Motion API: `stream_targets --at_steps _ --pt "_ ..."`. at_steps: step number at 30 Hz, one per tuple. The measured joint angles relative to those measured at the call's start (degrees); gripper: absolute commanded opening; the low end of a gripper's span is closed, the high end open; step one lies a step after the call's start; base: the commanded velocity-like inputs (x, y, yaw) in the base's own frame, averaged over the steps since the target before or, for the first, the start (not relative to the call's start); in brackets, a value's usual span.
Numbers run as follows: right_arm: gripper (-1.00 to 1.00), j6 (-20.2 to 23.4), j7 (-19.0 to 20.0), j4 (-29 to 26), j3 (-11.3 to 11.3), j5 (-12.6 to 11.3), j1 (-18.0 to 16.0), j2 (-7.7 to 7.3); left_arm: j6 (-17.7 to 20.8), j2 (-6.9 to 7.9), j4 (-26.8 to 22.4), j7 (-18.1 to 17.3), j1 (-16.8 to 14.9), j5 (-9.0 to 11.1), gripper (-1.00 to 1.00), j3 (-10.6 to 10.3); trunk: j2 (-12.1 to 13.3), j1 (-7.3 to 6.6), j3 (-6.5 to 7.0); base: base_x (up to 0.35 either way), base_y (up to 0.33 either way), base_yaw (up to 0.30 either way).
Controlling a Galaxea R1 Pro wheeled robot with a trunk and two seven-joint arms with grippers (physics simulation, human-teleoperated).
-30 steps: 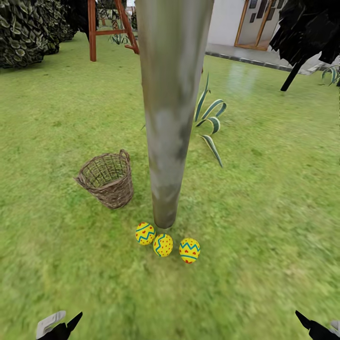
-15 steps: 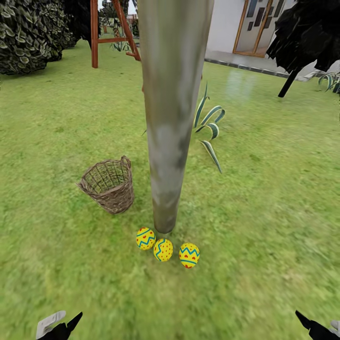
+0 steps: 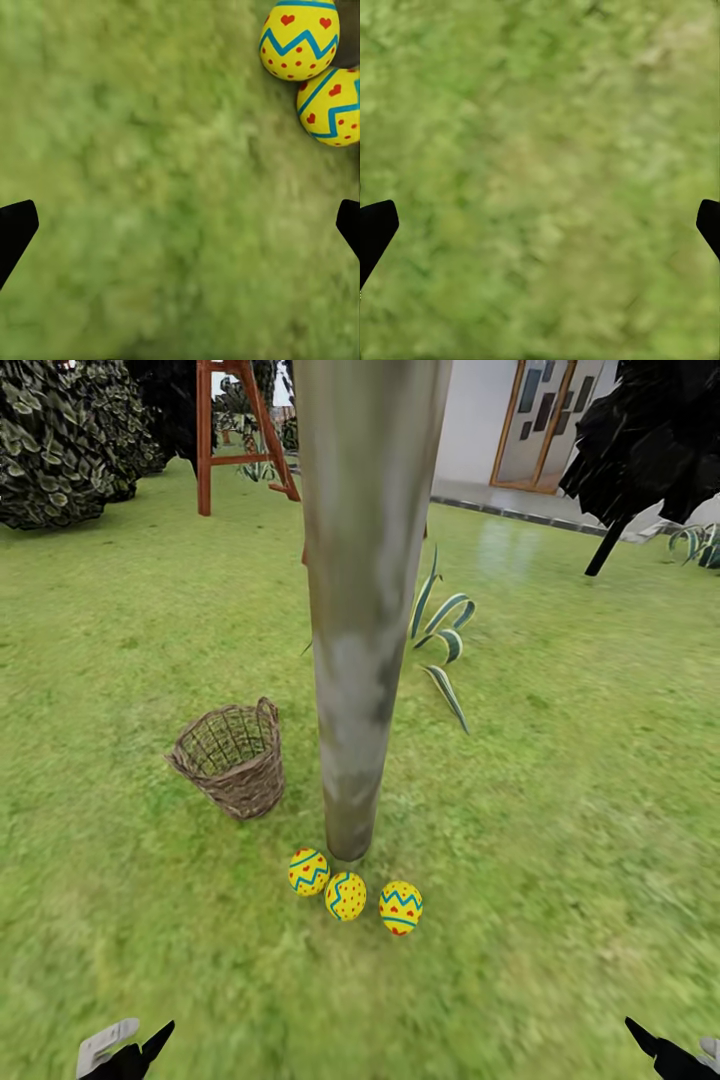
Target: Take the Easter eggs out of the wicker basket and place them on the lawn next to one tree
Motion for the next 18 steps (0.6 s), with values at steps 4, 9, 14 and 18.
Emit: stream_targets --at_steps 4,9,14,18 --pt "1.0 0.0 0.0 0.0 0.0 0.0 0.0 0.01 0.0 0.0 0.0 0.0 0.0 0.0 1.0 0.0 0.0 0.0 0.38 0.0 0.0 0.0" --pt "1.0 0.0 0.0 0.0 0.0 0.0 0.0 0.0 0.0 0.0 0.0 0.0 0.0 0.0 1.0 0.0 0.0 0.0 0.84 0.0 0.0 0.0" --pt "1.0 0.0 0.0 0.0 0.0 0.0 0.0 0.03 0.0 0.0 0.0 0.0 0.0 0.0 1.0 -0.1 0.0 0.0 1.31 0.0 0.0 0.0" --pt "1.0 0.0 0.0 0.0 0.0 0.0 0.0 0.02 0.0 0.0 0.0 0.0 0.0 0.0 1.0 -0.1 0.0 0.0 1.69 0.0 0.0 0.0"
